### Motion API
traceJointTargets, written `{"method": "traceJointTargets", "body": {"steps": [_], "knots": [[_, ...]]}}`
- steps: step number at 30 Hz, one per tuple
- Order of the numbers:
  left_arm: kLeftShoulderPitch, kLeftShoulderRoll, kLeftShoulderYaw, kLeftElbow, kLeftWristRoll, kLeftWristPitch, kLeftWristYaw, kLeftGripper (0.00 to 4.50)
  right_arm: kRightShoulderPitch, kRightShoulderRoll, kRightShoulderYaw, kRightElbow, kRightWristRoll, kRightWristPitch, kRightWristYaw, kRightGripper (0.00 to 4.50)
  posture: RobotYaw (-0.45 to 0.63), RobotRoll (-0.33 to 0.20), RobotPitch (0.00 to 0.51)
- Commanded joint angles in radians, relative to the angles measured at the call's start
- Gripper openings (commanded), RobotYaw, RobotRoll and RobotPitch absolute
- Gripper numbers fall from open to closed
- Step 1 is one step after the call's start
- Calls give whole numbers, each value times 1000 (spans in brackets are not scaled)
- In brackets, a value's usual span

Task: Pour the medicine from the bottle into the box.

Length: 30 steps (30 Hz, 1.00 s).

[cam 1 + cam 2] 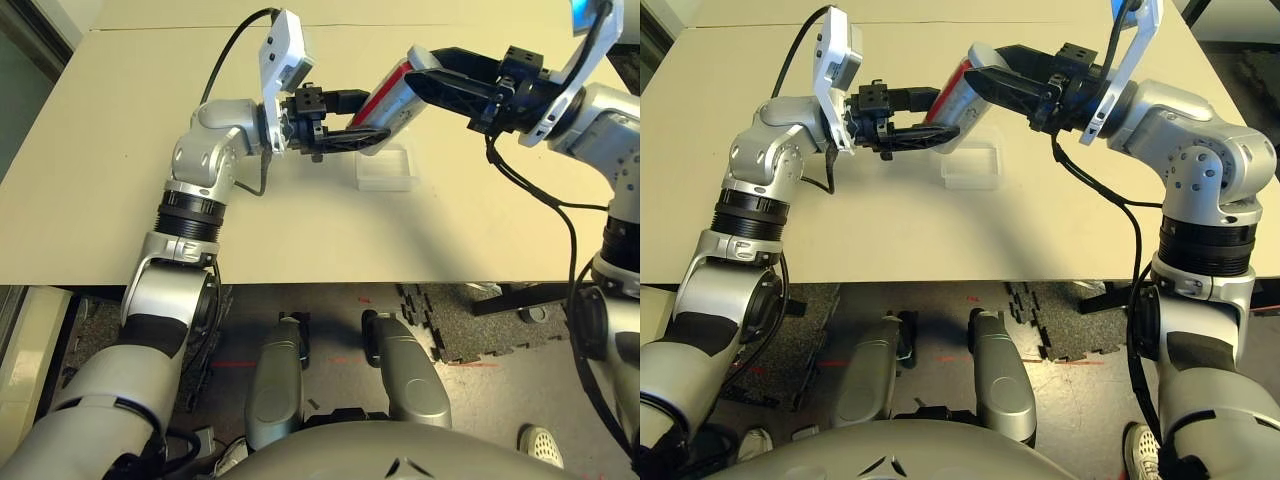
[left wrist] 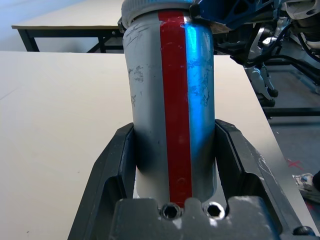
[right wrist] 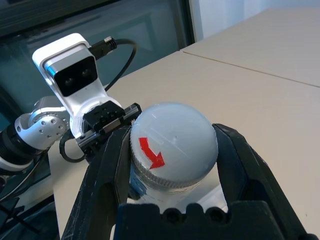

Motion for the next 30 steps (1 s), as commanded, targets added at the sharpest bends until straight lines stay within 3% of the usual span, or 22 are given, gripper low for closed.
{"method": "traceJointTargets", "body": {"steps": [1,17,30], "knots": [[-17,-21,-43,34,33,-3,-3,2496,-42,41,59,-74,21,5,13,2660,-101,0,194],[-60,-67,-50,150,67,-64,-5,2483,-95,161,134,-92,-55,-11,30,2617,-112,0,196],[-90,-111,-47,234,86,-120,-1,2482,-97,192,164,-100,-118,-34,54,2612,-126,0,189]]}}
